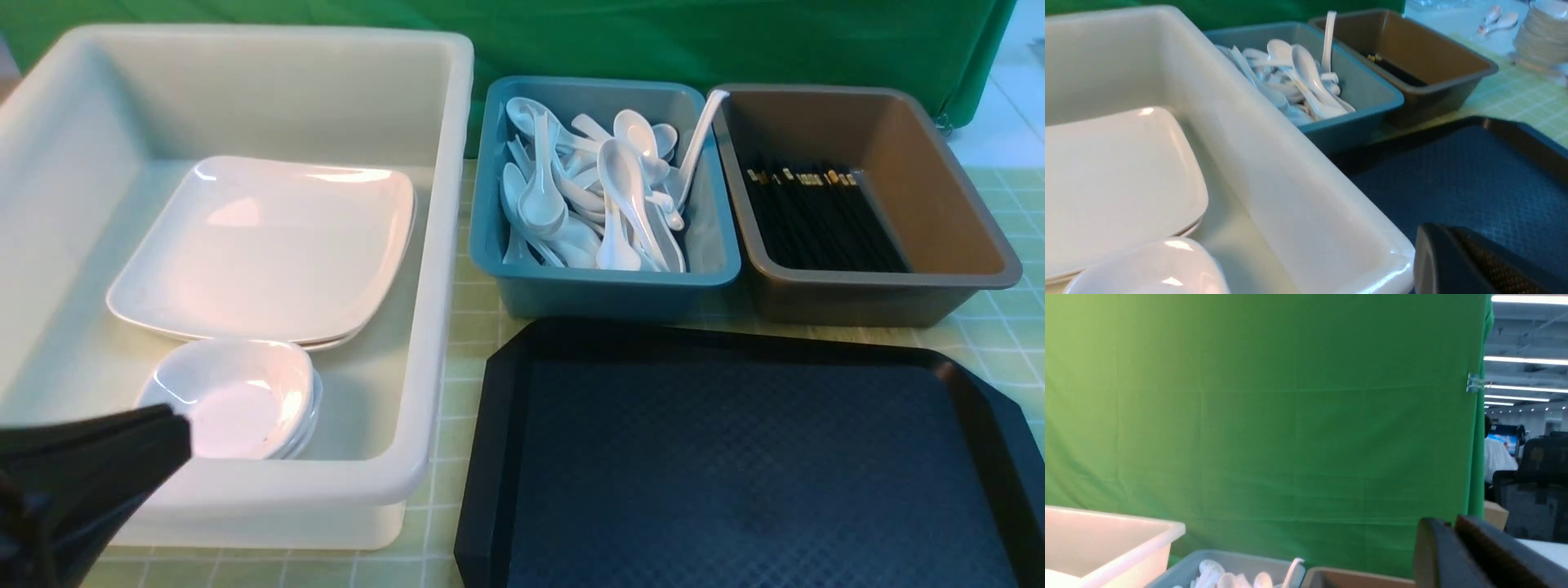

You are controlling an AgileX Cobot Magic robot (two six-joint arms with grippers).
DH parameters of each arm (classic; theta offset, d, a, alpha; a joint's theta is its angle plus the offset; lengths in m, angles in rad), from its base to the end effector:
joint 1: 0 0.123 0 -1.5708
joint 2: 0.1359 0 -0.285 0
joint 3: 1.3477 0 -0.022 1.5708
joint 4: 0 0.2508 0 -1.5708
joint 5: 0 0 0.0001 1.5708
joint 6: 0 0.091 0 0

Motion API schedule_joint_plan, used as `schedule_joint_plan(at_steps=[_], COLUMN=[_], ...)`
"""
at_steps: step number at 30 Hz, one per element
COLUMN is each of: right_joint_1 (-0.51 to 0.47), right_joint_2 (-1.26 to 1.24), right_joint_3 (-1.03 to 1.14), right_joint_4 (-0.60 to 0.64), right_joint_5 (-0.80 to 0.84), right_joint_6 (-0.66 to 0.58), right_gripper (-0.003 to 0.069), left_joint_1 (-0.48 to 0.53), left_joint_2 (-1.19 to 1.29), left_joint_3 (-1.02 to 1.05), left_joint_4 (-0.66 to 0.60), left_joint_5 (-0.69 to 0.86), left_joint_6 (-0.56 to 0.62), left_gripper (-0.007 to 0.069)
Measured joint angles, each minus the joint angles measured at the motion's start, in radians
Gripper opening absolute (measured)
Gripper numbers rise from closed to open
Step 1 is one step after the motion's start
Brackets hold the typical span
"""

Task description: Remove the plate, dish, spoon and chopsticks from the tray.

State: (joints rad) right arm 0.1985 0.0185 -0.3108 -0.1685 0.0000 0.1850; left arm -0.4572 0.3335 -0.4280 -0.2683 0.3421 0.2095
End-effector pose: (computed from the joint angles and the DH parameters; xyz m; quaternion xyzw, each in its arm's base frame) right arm 0.0272 0.0055 0.3138 -0.0510 0.5587 0.0888 0.8230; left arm 0.0665 -0.0418 0.3053 0.1837 0.7350 -0.1943 0.6231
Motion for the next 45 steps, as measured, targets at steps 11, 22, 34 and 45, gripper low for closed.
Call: schedule_joint_plan(at_steps=[11,22,34,45], right_joint_1=[0.0,0.0,0.0,0.0], right_joint_2=[0.004,0.004,0.004,0.004], right_joint_3=[0.004,0.004,0.004,0.004], right_joint_4=[0.0,0.0,0.0,0.0], right_joint_5=[0.017,0.02,0.02,0.02], right_joint_6=[0.005,0.007,0.008,0.008], right_gripper=[0.0096,0.0122,0.0136,0.0157], left_joint_1=[0.0,0.0,0.151,0.44], left_joint_2=[-0.099,-0.099,-0.178,-0.331], left_joint_3=[0.067,0.067,0.178,0.432], left_joint_4=[-0.007,-0.007,0.146,0.234], left_joint_5=[-0.124,-0.124,-0.174,-0.125], left_joint_6=[0.0,0.0,-0.13,-0.181], left_gripper=[-0.0004,0.0,0.0,0.0])
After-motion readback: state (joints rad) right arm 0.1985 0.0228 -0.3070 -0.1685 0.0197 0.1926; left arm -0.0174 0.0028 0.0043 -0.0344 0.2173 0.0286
